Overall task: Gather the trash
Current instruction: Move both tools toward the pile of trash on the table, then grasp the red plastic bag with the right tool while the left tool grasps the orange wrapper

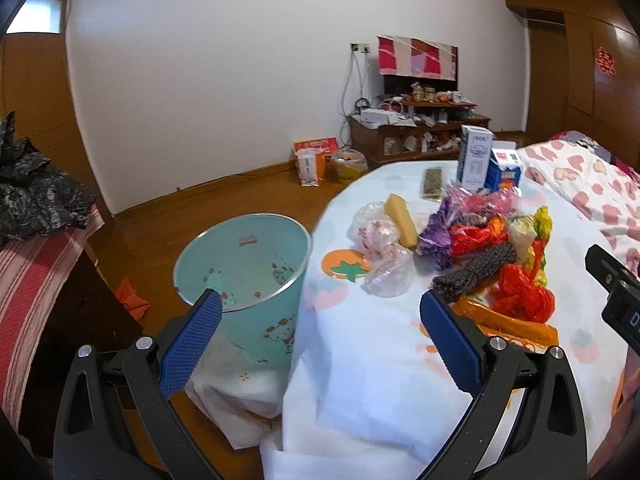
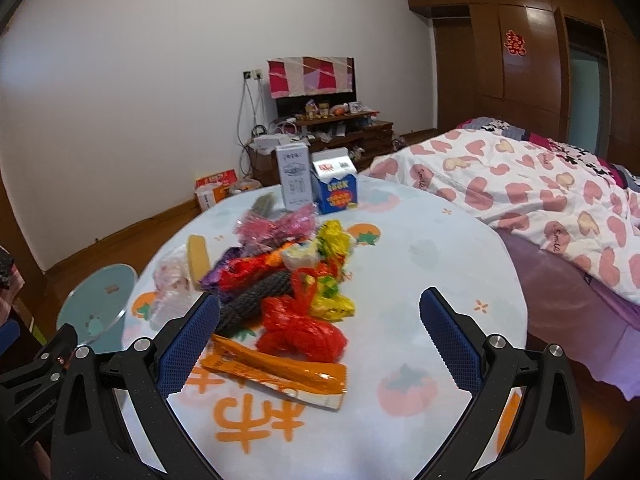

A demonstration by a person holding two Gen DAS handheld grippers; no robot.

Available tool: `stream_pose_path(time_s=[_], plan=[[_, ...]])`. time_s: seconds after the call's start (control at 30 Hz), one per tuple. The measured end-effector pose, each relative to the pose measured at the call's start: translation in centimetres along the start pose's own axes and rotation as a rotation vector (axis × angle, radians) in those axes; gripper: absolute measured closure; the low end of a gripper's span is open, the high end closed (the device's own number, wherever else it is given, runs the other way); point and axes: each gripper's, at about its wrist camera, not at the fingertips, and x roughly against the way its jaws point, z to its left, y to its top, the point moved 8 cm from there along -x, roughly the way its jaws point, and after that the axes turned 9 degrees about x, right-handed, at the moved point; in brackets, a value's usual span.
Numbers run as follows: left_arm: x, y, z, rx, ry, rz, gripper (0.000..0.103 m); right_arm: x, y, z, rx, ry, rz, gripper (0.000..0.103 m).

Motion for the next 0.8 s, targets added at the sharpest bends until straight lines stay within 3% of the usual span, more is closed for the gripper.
stream_pose_path(time_s=[0.17, 0.23, 0.33, 0.63, 0.8], plan=[[-2.2, -1.6, -1.1, 0.01, -0.051, 0.063, 0.006, -1.3, -0.9, -1.7, 0.013, -0.026, 0.019, 0.008], [-3.2, -2.5, -1.8, 0.001, -0.092, 0.093, 0.006, -1.9, -1.4, -2.2, 0.024, -0.038, 0.031, 0.02], [-4.6, -3.8, -2.8, -0.022, -0.116, 0.129, 0.007, -3.4, -2.4, -2.9, 0.037, -0.036, 0.07, 0.025], [-6.1, -4.6, -6.3, -0.131, -0.172, 0.14, 0.01, -6.8, -3.6, -2.5, 0.072, 0.082, 0.167, 0.04], [-6.9, -5.1, -8.8, -0.153, -0.257, 0.19, 0.01, -7.3, -3.4, -2.9, 0.069, 0.111, 0.173, 0.041]])
